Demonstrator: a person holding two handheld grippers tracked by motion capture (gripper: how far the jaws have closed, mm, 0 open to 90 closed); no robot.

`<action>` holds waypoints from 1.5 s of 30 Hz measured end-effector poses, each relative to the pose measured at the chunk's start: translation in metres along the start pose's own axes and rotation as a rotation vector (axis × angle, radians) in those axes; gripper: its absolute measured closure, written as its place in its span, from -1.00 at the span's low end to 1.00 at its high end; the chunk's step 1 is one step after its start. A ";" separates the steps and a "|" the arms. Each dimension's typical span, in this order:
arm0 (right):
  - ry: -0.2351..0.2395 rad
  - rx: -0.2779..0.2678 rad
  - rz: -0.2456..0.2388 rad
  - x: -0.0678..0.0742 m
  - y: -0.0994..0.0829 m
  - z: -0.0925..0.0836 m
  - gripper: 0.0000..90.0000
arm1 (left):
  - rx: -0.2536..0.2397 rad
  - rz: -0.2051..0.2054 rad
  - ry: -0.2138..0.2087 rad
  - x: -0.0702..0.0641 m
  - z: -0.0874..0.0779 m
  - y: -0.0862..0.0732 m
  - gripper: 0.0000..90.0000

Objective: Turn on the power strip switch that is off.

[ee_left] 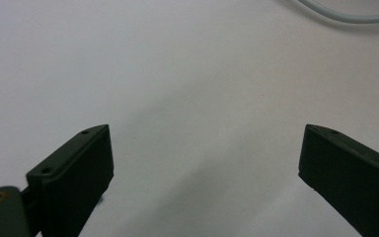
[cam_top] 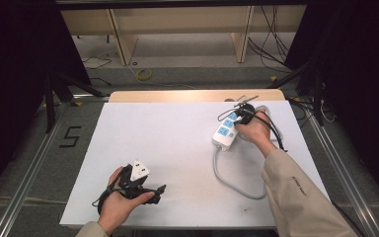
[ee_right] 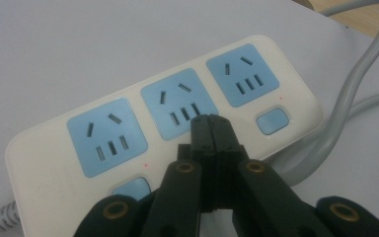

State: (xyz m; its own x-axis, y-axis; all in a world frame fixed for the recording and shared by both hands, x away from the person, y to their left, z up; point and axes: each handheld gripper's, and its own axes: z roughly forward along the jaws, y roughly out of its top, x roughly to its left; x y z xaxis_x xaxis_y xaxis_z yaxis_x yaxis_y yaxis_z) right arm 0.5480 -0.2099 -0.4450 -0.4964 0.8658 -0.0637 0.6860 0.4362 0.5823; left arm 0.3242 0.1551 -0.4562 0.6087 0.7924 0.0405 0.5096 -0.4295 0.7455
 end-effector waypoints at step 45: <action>0.020 -0.051 0.001 -0.004 -0.010 -0.018 0.63 | 0.001 -0.001 0.006 0.000 0.000 0.000 -0.86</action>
State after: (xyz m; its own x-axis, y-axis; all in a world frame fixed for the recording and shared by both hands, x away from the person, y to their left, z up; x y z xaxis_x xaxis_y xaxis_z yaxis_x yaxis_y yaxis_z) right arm 0.5339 -0.2222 -0.4357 -0.5068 0.8608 -0.0473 0.6586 0.4220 0.6231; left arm 0.3243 0.1550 -0.4561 0.6044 0.7955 0.0436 0.5108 -0.4289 0.7450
